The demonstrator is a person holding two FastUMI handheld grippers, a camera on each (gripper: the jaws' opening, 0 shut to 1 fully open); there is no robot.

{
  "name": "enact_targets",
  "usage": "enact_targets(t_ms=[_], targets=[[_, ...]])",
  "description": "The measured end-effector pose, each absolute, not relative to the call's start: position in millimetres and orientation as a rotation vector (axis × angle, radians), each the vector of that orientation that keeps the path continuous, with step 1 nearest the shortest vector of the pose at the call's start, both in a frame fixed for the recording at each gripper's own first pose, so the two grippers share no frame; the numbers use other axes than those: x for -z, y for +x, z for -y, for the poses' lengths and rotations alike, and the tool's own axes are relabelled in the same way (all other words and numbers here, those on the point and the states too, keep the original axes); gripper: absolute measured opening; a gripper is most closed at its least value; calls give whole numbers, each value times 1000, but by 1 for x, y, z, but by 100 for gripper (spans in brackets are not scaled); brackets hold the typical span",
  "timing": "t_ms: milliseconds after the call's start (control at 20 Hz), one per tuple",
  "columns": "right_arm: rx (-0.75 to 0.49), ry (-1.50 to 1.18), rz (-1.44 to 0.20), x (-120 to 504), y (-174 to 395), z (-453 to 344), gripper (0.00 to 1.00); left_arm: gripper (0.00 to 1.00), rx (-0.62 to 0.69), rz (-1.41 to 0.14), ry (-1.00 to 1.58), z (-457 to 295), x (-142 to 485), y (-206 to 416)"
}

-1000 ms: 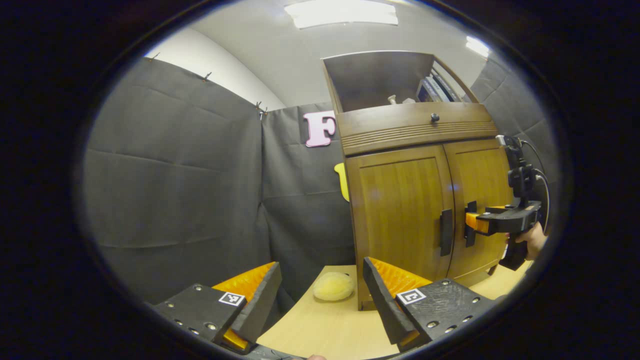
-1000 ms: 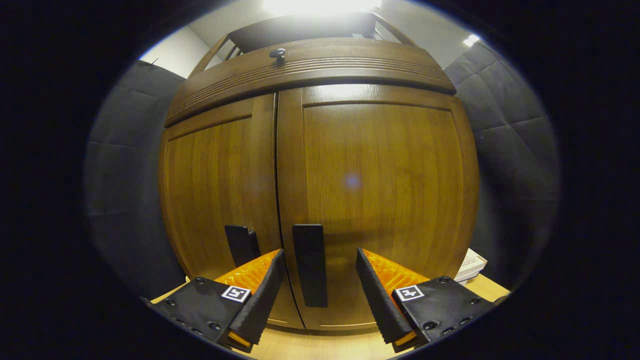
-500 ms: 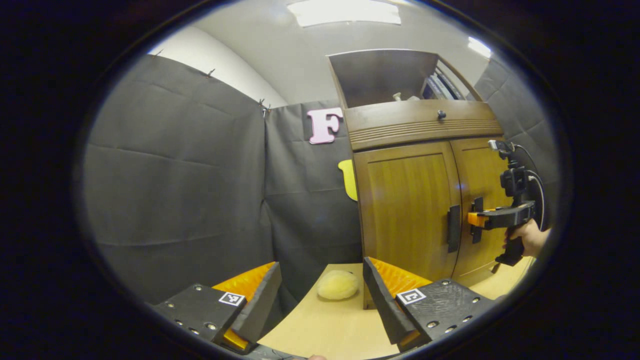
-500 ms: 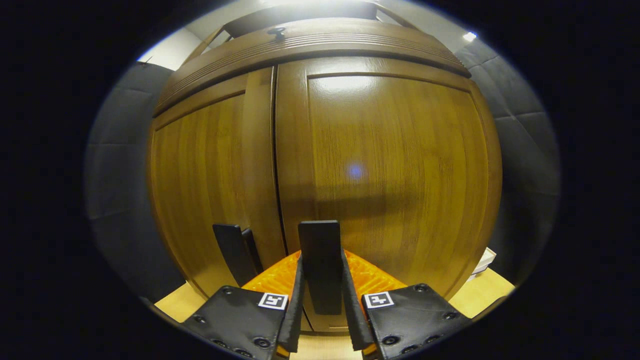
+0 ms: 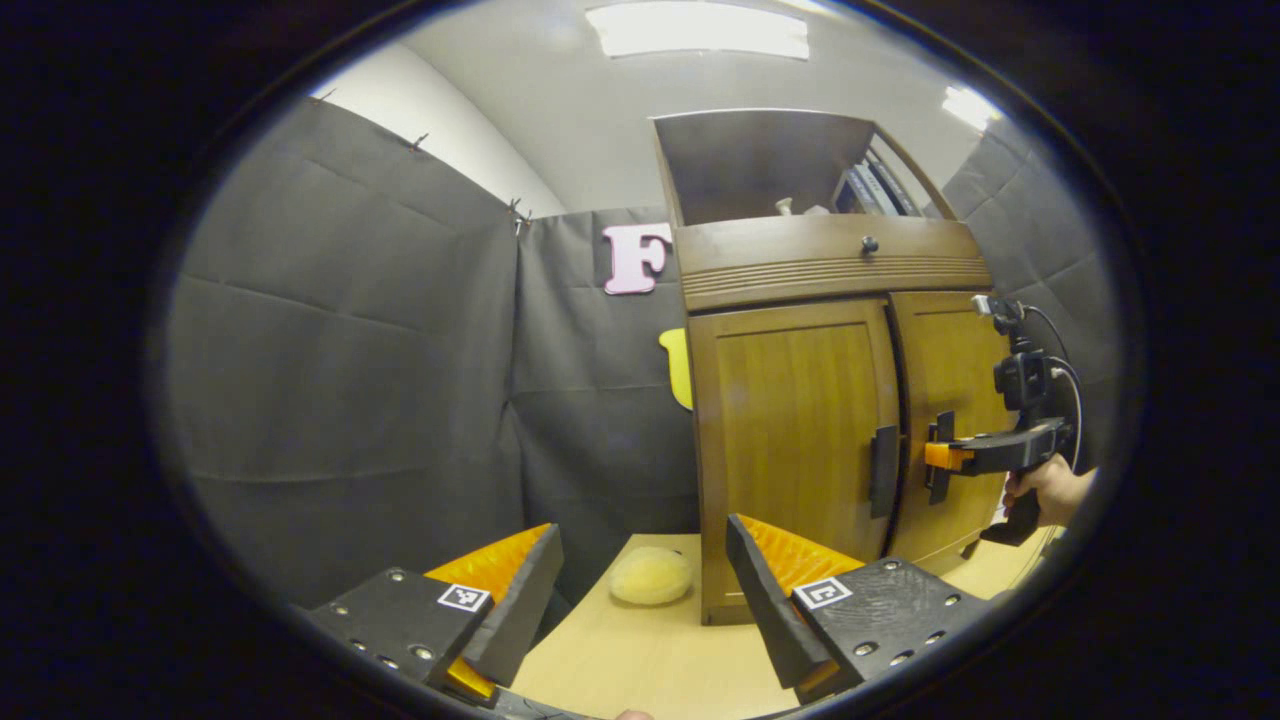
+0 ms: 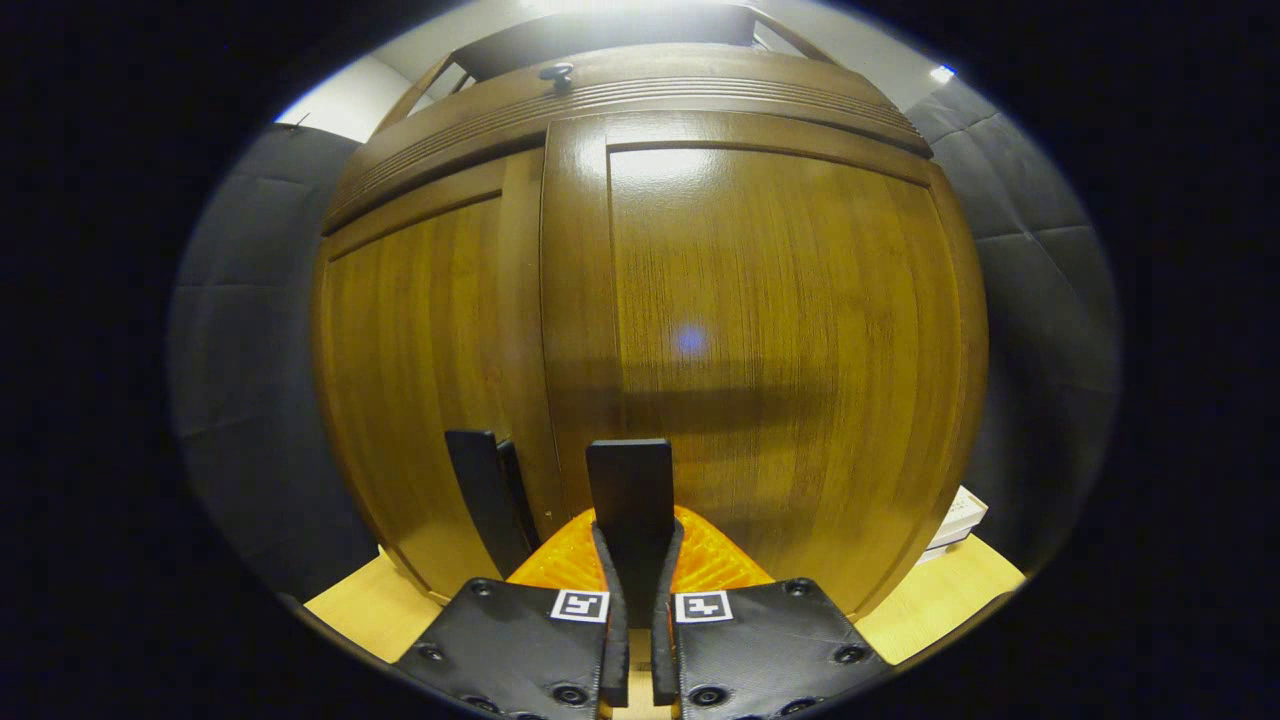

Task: Open the right door of the double-door shoe cabinet with the right hand, and open the left door with the left hand.

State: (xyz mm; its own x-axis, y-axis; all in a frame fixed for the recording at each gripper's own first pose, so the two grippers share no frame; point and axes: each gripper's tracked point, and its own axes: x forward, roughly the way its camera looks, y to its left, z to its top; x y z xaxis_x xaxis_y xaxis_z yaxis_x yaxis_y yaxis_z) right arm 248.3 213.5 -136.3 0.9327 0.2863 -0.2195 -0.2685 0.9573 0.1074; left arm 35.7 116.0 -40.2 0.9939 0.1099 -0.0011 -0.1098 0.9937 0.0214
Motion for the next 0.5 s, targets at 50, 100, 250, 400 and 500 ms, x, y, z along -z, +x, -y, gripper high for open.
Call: enact_targets(t_ms=[50,100,250,400,500], targets=[[-298,80,-235,137,243,-212,9,96,-98,-3,19,-115,42,33],[-310,81,-232,135,237,-209,9,96,-87,-3,17,-114,40,32],[-333,76,-232,132,223,-203,10,96,-52,8,20,-114,34,29],[-352,81,-233,125,219,-200,10,96,-25,21,19,-114,29,30],[-367,81,-234,117,218,-197,10,96,-10,26,17,-115,26,30]])
